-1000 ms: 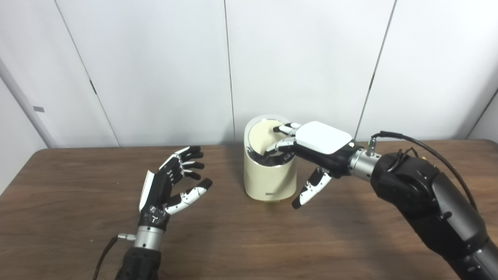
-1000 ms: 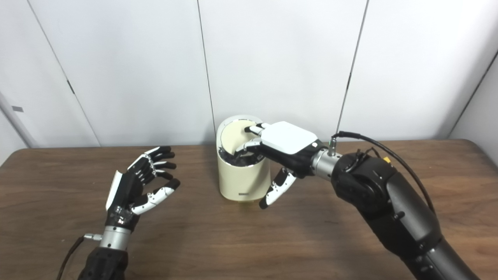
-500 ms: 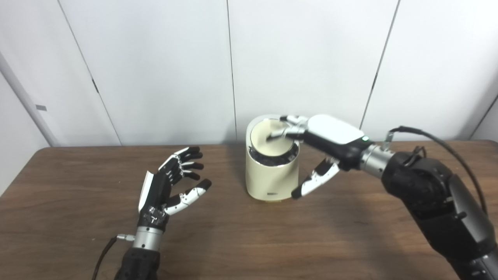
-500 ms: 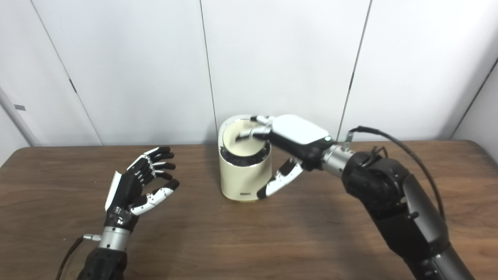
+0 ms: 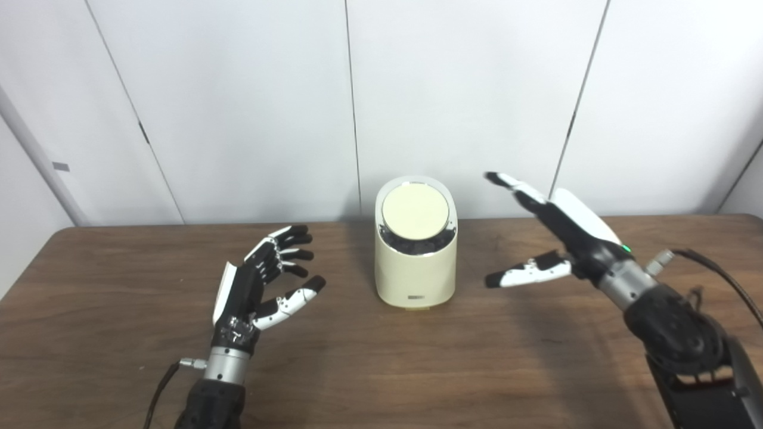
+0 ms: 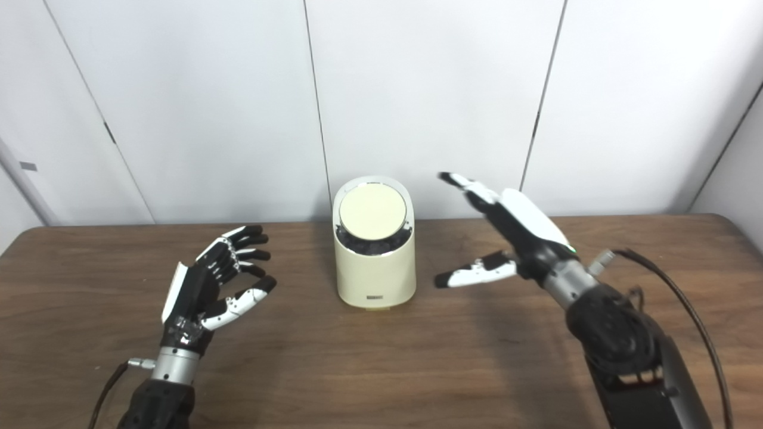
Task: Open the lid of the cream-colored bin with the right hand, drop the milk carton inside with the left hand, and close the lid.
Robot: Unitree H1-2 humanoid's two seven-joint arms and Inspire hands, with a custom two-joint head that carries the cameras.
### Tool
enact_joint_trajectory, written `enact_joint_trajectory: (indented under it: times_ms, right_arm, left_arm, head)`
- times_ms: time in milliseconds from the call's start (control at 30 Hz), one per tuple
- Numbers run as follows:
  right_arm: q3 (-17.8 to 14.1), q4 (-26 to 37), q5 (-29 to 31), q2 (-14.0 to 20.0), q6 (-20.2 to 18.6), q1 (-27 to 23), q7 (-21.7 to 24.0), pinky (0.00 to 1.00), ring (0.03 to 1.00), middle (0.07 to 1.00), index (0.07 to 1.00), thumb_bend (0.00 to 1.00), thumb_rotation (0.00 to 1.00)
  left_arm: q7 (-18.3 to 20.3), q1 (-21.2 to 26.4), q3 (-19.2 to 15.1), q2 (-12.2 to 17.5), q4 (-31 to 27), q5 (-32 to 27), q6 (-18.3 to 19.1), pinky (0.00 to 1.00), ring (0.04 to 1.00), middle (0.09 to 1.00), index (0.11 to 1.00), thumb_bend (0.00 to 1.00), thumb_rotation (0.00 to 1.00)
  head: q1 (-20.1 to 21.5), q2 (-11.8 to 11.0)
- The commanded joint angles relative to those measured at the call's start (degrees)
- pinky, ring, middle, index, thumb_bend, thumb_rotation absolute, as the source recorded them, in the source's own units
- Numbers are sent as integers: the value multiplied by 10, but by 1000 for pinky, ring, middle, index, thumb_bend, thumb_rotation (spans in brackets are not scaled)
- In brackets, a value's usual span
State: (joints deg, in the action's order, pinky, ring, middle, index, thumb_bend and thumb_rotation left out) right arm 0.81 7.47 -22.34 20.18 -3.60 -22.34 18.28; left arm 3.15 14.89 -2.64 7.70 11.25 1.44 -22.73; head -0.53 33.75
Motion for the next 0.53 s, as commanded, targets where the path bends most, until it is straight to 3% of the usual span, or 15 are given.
enact_joint_trajectory:
  times_ms: [0,167,300,500]
  right_arm:
    - [-15,4,29,-8,17,2,-30,961,1000,997,939,742,300]
    - [-26,-30,69,-21,53,32,-58,906,934,944,948,726,254]
    - [-22,-35,72,-30,48,50,-74,847,908,915,955,751,302]
    - [-17,-40,78,-43,46,69,-92,798,892,906,952,743,273]
  left_arm:
    - [1,17,-2,6,-21,-12,-11,549,672,760,796,659,211]
    - [6,18,0,8,-23,-17,-8,547,675,761,801,660,199]
    - [13,19,2,9,-18,-24,-15,556,673,763,805,650,165]
    - [20,17,4,11,-14,-23,-19,570,689,771,818,659,174]
  head:
    - [0,1]
    - [6,-2]
    - [8,-4]
    - [13,-7]
